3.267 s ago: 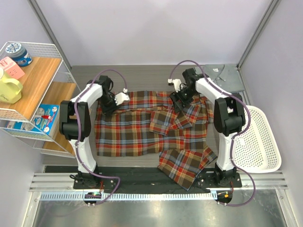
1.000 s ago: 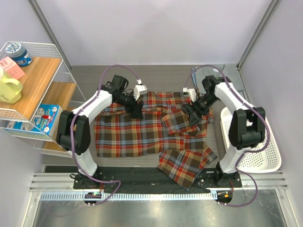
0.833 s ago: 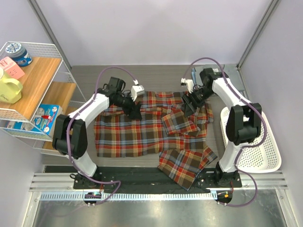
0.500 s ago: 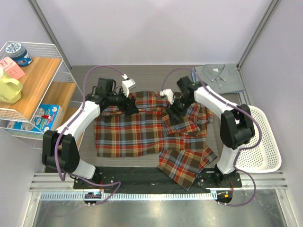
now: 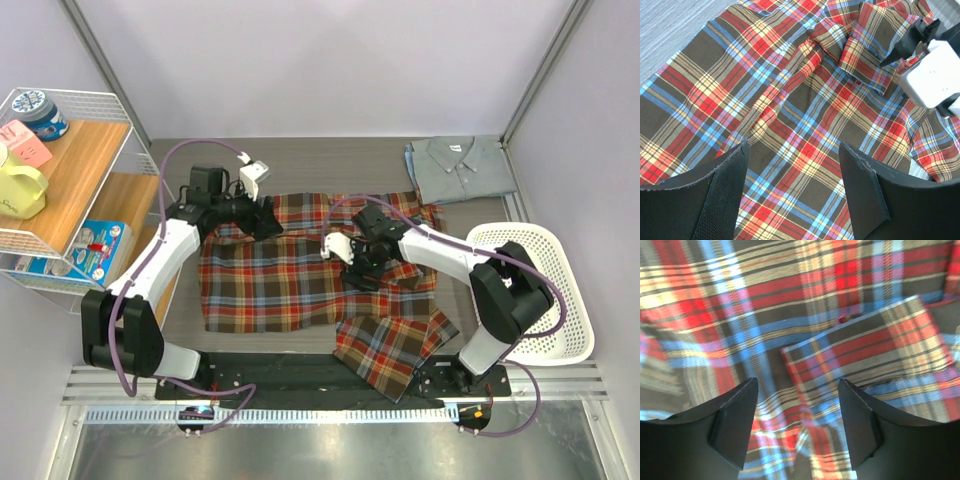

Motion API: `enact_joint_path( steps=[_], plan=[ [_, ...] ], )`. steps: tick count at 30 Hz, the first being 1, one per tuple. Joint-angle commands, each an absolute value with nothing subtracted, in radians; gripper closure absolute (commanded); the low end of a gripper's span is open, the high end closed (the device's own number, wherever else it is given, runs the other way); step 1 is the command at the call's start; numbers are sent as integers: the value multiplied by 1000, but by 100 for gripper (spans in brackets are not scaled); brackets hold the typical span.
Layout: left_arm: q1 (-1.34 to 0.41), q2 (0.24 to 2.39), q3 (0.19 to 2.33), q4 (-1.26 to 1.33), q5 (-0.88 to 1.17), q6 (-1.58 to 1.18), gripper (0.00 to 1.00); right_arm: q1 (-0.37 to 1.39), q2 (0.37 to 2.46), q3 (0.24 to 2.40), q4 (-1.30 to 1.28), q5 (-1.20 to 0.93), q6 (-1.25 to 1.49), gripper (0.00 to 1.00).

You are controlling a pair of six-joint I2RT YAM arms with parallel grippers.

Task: Fold and stack the long sleeve shirts
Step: Fold the shirt

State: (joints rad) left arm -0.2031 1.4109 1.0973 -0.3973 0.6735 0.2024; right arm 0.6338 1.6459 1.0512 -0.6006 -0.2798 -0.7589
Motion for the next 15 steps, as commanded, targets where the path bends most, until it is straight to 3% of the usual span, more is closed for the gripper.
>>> enact_joint_path(
  steps=[1,6,9,10,12,13,15],
  plan=[
    [-193,1373,1097,-403,669,218,28,655,1651,1019,-462,-199,-819,32],
    [-192,1373,1101,-416,673,230,28,666,1654,976,-434,-164,-864,50],
    [-189,1381,1112,-428,672,242,28,667,1649,974,-420,-160,-873,66],
    [-189,1381,1117,-429,670,245,28,667,1646,983,-426,-161,-867,77],
    [-190,1381,1120,-430,673,255,28,667,1641,1020,-446,-172,-854,87],
    [-190,1381,1123,-430,676,258,27,667,1640,1035,-468,-179,-845,97],
    [-190,1381,1127,-433,695,271,27,660,1620,1081,-500,-205,-831,99]
  ],
)
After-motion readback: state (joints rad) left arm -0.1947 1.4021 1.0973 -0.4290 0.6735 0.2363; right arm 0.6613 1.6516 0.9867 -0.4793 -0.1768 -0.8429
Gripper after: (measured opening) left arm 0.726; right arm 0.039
